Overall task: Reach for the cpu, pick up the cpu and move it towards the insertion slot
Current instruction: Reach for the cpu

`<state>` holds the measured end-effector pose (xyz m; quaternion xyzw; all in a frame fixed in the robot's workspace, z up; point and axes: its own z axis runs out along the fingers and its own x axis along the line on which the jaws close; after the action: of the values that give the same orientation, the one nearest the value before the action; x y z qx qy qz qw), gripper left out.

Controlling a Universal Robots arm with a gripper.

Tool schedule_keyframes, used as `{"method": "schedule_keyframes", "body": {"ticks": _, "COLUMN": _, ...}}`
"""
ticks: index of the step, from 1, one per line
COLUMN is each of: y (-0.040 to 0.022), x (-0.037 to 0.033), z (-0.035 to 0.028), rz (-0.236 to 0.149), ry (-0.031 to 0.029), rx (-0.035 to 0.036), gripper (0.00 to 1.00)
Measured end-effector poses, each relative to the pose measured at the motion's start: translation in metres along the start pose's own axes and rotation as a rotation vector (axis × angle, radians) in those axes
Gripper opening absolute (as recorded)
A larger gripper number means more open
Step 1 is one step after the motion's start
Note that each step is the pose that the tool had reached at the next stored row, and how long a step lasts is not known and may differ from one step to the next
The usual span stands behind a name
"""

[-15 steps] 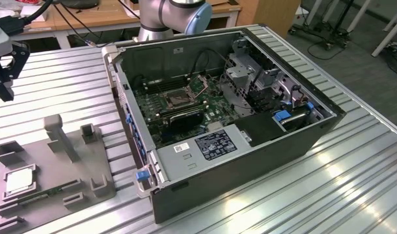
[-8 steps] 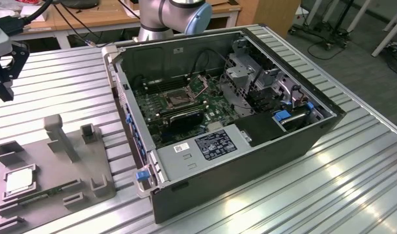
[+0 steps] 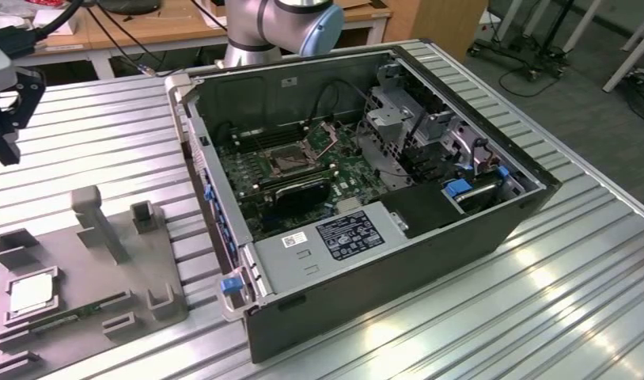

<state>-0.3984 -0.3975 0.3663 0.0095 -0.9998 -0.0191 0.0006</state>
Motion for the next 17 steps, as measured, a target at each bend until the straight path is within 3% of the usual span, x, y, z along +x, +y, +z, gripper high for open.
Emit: {"method": "schedule_keyframes", "body": {"ticks": 17, "y": -0.0047, "x": 0.0012, "z": 0.0005, "rz": 0.0, "ry": 0.0, "rx": -0.0002, "gripper": 0.11}}
